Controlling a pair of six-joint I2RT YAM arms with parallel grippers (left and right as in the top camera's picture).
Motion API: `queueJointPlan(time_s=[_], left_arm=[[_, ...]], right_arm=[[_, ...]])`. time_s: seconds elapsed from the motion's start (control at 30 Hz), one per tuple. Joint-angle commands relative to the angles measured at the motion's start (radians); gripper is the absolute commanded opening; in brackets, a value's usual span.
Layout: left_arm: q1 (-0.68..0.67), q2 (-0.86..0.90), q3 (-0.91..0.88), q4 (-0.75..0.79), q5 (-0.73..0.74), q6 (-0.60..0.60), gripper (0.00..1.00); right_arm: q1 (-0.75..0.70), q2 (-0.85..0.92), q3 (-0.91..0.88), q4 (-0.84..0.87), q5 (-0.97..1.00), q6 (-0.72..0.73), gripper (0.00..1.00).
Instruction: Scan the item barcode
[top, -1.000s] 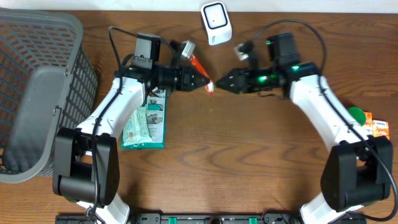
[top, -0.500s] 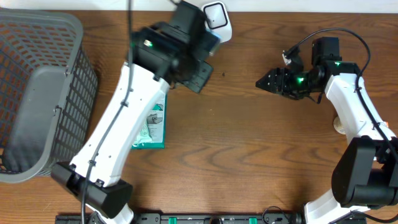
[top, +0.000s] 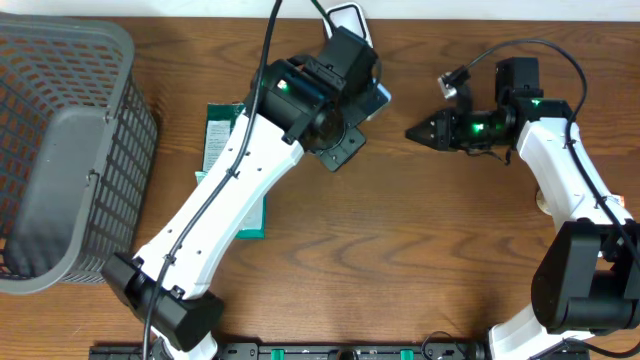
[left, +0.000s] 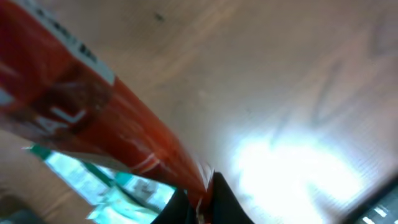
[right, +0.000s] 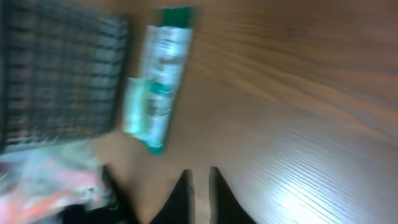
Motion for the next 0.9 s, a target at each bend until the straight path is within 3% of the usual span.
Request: queueJointPlan(time_s=[0.0, 0.03, 0.1, 0.23, 0.33, 0.53, 0.77, 0.87], left_arm=[[0.047, 0.021, -0.007, -0.027, 0.224, 0.042, 0.08], [0.060, 0.021, -0.007, -0.030, 0.269, 0.042, 0.08], [0.095, 0.021, -0.007, -0.037, 0.401, 0.042, 0.08], [0.124, 0.021, -0.007, -0.038, 0.549, 0.042, 0.08], [0.130, 0.021, -0.007, -0.040, 0.558, 0.030, 0.08], [0.137, 0.021, -0.007, -0.040, 0.562, 0.019, 0.08], [0.137, 0.021, -0.007, -0.023, 0.562, 0.019, 0.08], [0.137, 0.021, -0.007, -0.013, 0.548, 0.015, 0.08]], right_arm=[[0.018, 0.007, 0.001, 0.007, -0.392, -0.235, 0.53], [0.022, 0.007, 0.001, 0.009, -0.409, -0.254, 0.60], [0.040, 0.007, 0.001, 0.051, -0.419, -0.261, 0.63], [0.074, 0.007, 0.001, 0.135, -0.488, -0.261, 0.56], [0.093, 0.007, 0.001, 0.227, -0.584, -0.212, 0.54], [0.112, 0.006, 0.001, 0.387, -0.583, -0.025, 0.52], [0.131, 0.006, 0.001, 0.633, -0.534, 0.356, 0.52], [0.145, 0.006, 0.001, 0.657, -0.538, 0.403, 0.53]])
